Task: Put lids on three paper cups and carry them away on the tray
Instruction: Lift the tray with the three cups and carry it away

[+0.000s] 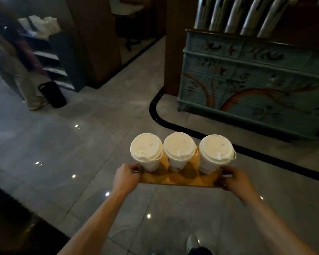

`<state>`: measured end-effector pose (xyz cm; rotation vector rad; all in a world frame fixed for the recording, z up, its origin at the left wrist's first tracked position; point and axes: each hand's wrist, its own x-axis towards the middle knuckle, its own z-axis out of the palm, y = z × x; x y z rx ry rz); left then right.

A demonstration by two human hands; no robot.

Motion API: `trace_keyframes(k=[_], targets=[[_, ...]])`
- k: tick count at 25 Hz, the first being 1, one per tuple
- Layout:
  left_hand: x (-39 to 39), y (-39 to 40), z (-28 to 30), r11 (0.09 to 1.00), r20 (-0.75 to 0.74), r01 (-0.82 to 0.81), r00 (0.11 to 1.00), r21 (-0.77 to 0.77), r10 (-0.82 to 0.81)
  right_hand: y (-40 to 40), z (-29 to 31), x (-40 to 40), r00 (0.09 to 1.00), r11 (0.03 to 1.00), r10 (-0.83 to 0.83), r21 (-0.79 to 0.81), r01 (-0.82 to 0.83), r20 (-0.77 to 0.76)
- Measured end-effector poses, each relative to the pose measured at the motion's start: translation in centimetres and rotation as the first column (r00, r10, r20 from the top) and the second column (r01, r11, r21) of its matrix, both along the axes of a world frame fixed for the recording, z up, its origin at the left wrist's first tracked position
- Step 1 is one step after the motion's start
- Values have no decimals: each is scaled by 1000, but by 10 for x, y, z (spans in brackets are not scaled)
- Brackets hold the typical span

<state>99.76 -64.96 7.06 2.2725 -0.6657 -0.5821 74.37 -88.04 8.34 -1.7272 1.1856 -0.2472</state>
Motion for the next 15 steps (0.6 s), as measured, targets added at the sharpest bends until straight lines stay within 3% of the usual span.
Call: trace_keyframes(k=[10,15], targets=[[-28,-169,8,975,-60,224,973,-11,-224,-114,-9,-72,953,953,-303,19,303,-16],[-69,-263,21,963,-35,270,962,-4,-270,-189,6,-115,951,951,-310,17,310,-8]])
